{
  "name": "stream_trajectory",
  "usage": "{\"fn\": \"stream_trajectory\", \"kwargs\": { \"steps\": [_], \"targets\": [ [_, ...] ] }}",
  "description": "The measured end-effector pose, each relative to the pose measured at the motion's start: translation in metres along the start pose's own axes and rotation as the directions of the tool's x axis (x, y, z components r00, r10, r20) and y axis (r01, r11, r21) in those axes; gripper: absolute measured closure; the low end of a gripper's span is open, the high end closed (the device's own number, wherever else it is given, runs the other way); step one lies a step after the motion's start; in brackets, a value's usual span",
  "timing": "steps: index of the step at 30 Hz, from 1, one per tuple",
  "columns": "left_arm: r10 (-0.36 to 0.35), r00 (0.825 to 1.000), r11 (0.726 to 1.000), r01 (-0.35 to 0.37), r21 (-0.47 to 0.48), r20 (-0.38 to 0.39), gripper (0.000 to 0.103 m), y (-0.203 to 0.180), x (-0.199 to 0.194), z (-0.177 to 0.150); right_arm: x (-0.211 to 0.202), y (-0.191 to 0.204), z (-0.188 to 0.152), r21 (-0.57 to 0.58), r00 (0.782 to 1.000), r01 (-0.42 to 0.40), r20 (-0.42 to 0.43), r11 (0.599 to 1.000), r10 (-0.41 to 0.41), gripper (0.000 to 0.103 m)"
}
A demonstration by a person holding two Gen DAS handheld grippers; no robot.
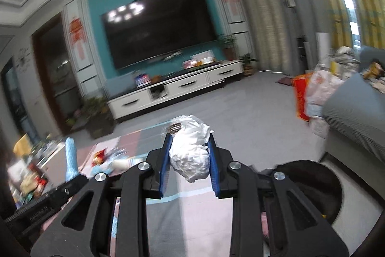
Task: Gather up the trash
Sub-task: 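Lift the white paper and blue cloth and carry them over the black bin, then open both tools to drop the white paper and blue cloth into the bin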
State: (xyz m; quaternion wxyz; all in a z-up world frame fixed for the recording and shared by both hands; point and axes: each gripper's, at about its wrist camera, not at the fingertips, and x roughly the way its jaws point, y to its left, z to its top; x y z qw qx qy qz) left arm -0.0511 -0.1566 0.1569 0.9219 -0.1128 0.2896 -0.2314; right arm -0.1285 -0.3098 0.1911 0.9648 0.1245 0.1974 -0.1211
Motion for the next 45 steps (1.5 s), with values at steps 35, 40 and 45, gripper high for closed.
{"fn": "stream_trajectory", "kwargs": {
  "steps": [35, 40, 45],
  "targets": [
    [-0.213, 0.864, 0.966, 0.256, 0.034, -0.457, 0.074, -0.145, 0.186, -0.089, 0.022, -0.161, -0.046, 0.285, 0.906, 0.414, -0.224, 0.864, -0.360, 0.074],
    [-0.202, 0.856, 0.964, 0.259, 0.056, -0.477, 0.074, -0.152, 0.196, -0.096, 0.031, -0.168, -0.053, 0.294, 0.901, 0.416, -0.263, 0.860, -0.346, 0.074],
    [-0.210, 0.832, 0.961, 0.272, 0.049, -0.514, 0.074, -0.156, 0.207, -0.104, 0.033, -0.170, -0.053, 0.295, 0.902, 0.410, -0.272, 0.863, -0.335, 0.074]
  ]
}}
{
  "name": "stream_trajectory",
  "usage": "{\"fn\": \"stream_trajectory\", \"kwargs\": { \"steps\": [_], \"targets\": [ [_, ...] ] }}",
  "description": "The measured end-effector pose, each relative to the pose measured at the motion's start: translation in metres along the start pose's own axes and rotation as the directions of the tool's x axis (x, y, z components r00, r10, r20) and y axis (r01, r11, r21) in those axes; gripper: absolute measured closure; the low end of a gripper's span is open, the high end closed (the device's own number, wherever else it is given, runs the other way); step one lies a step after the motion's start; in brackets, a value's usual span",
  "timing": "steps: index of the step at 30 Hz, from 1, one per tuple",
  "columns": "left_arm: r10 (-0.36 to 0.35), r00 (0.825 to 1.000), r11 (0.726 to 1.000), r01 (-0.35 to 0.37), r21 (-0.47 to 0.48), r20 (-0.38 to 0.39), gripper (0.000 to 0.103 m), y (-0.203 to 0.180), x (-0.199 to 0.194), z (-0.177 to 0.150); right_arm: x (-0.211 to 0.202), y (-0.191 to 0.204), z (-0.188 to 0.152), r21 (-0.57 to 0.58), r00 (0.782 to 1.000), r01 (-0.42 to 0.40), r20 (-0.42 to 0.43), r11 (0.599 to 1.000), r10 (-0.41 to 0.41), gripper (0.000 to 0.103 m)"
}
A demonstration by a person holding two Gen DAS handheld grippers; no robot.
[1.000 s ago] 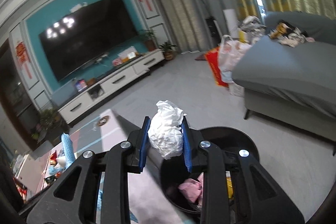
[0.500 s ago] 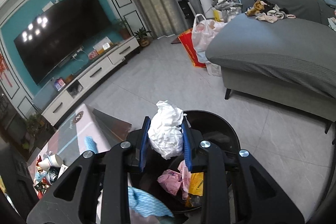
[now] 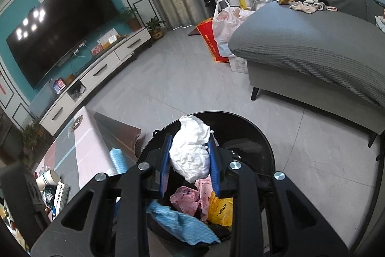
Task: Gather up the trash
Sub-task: 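Open both tools to drop the white paper and blue cloth into the bin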
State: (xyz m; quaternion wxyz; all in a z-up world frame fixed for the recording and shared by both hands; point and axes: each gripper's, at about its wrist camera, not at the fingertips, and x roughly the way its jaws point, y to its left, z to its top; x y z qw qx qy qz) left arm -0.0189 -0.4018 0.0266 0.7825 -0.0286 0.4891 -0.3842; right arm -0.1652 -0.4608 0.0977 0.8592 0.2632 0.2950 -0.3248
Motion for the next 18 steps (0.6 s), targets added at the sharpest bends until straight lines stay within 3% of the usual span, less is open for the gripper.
{"fn": "stream_trajectory", "kwargs": {
  "steps": [16, 18],
  "targets": [
    [-0.061, 0.996, 0.998, 0.061, -0.004, -0.068, 0.073, -0.010, 0.026, -0.005, 0.014, -0.002, 0.000, -0.016, 0.998, 0.023, -0.056, 1.000, -0.024, 0.074],
    [-0.066, 0.995, 0.998, 0.066, -0.010, -0.076, 0.068, -0.009, 0.026, -0.006, 0.015, -0.002, 0.000, -0.015, 0.998, 0.026, -0.064, 1.000, -0.027, 0.074]
  ]
}}
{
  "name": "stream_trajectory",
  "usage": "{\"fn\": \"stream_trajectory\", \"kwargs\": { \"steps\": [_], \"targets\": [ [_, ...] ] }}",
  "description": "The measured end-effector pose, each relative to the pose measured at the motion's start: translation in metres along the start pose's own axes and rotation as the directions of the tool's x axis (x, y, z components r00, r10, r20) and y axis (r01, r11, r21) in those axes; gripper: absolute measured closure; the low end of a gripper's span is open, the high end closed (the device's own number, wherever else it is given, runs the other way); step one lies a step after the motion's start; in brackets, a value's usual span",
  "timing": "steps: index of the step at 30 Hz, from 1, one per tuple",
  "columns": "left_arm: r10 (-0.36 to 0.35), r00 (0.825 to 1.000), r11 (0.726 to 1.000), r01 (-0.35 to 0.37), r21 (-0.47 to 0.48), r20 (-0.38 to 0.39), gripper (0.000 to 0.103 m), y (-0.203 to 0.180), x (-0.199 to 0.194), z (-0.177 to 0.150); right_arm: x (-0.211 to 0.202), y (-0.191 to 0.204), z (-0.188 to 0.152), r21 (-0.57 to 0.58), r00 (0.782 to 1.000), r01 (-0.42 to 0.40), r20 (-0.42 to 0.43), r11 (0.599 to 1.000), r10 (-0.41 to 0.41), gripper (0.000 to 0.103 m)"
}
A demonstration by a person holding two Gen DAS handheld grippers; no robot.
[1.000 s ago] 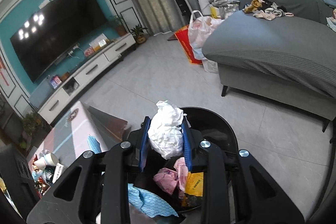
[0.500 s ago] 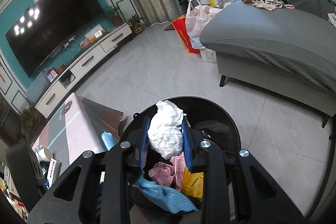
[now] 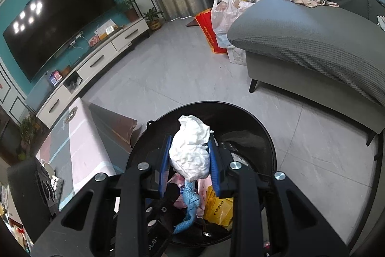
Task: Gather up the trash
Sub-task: 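Open both tools to drop the white paper and blue cloth into the bin, then move both tools back over the trash on the rug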
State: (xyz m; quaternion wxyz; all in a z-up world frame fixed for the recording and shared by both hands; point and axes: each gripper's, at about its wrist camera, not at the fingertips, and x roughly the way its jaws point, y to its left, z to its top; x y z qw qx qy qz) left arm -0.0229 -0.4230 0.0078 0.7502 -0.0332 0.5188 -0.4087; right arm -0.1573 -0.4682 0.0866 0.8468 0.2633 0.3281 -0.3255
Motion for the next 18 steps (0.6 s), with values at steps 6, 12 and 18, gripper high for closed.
{"fn": "stream_trajectory", "kwargs": {
  "steps": [6, 12, 18],
  "targets": [
    [-0.071, 0.997, 0.995, 0.073, -0.072, 0.018, 0.035, 0.012, -0.014, 0.001, -0.003, -0.001, 0.002, 0.023, 1.000, -0.018, -0.001, 1.000, 0.018, 0.053],
    [-0.085, 0.991, 0.990, 0.096, -0.107, 0.102, 0.023, 0.027, -0.057, 0.003, -0.018, 0.010, 0.004, 0.020, 0.996, -0.087, 0.038, 0.996, 0.086, 0.029],
    [0.009, 0.968, 0.991, 0.024, -0.132, 0.250, 0.005, 0.056, -0.131, -0.008, -0.036, 0.029, 0.006, 0.009, 0.981, -0.173, 0.091, 0.985, 0.172, 0.017]
  ]
}}
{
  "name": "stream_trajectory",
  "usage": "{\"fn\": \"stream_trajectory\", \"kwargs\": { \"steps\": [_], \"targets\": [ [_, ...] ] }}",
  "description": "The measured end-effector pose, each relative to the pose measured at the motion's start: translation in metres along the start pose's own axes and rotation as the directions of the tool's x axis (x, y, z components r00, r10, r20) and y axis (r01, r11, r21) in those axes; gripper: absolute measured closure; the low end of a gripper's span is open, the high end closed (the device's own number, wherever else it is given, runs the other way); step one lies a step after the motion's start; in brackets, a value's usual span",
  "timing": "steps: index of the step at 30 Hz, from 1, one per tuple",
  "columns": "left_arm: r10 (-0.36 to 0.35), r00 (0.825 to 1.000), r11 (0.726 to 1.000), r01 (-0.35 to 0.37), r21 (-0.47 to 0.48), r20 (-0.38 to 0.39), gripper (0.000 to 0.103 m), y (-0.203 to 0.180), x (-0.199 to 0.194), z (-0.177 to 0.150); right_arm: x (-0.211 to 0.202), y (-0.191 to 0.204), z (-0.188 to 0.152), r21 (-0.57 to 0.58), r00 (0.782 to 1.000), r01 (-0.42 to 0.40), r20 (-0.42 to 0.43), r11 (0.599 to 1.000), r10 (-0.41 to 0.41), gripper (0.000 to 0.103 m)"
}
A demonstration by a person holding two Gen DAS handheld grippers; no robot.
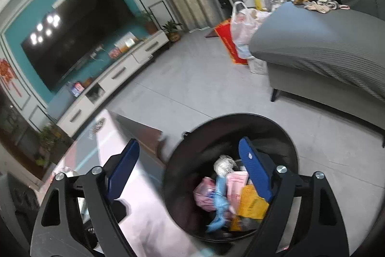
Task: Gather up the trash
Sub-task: 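Move both tools back over the trash on the rug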
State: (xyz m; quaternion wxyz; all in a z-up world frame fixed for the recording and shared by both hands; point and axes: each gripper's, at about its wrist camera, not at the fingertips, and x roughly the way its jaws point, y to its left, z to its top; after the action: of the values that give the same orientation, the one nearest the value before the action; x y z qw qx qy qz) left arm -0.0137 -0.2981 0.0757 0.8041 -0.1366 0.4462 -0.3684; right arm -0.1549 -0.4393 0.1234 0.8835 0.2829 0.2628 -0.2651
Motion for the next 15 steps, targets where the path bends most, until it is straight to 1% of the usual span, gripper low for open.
{"fn": "stream_trajectory", "kwargs": {
  "steps": [1, 3, 4, 6, 7, 8, 9, 11, 12, 14, 15],
  "targets": [
    [0.041, 0.998, 0.999, -0.041, 0.002, 0.042, 0.004, 0.011, -0.020, 0.001, -0.002, 0.007, 0.000, -0.007, 1.000, -0.012, 0.007, 1.000, 0.012, 0.014],
    [0.103, 0.990, 0.995, -0.103, 0.003, 0.095, 0.003, 0.028, -0.048, 0.003, -0.006, 0.023, -0.001, -0.044, 0.999, -0.025, 0.023, 0.999, 0.026, 0.012],
    [0.158, 0.978, 0.987, -0.158, -0.006, 0.133, 0.003, 0.042, -0.069, 0.004, -0.009, 0.034, -0.002, -0.075, 0.999, -0.031, 0.040, 0.997, 0.034, 0.010],
    [0.240, 0.953, 0.971, -0.235, -0.046, 0.186, 0.003, 0.067, -0.100, 0.006, -0.012, 0.051, -0.005, -0.112, 0.997, -0.046, 0.060, 0.993, 0.053, 0.008],
    [0.293, 0.932, 0.956, -0.283, -0.077, 0.214, 0.003, 0.083, -0.120, 0.006, -0.014, 0.059, -0.007, -0.127, 0.996, -0.057, 0.068, 0.990, 0.066, 0.007],
    [0.330, 0.915, 0.944, -0.314, -0.102, 0.234, 0.003, 0.094, -0.134, 0.007, -0.015, 0.070, -0.009, -0.146, 0.994, -0.073, 0.075, 0.987, 0.085, 0.007],
    [0.374, 0.891, 0.927, -0.350, -0.133, 0.258, 0.003, 0.108, -0.152, 0.007, -0.015, 0.081, -0.012, -0.165, 0.992, -0.087, 0.081, 0.983, 0.101, 0.005],
    [0.443, 0.850, 0.896, -0.409, -0.173, 0.286, 0.003, 0.132, -0.180, 0.007, -0.015, 0.095, -0.016, -0.198, 0.988, -0.102, 0.091, 0.975, 0.122, 0.004],
    [0.466, 0.835, 0.885, -0.429, -0.184, 0.294, 0.003, 0.141, -0.190, 0.008, -0.015, 0.105, -0.020, -0.217, 0.986, -0.109, 0.102, 0.970, 0.134, 0.004],
    [0.516, 0.798, 0.856, -0.472, -0.210, 0.310, 0.003, 0.165, -0.212, 0.006, -0.012, 0.120, -0.026, -0.244, 0.983, -0.120, 0.105, 0.962, 0.150, 0.003],
    [0.531, 0.786, 0.847, -0.484, -0.222, 0.316, 0.003, 0.175, -0.220, 0.005, -0.010, 0.128, -0.030, -0.259, 0.983, -0.129, 0.096, 0.957, 0.158, 0.003]
  ]
}}
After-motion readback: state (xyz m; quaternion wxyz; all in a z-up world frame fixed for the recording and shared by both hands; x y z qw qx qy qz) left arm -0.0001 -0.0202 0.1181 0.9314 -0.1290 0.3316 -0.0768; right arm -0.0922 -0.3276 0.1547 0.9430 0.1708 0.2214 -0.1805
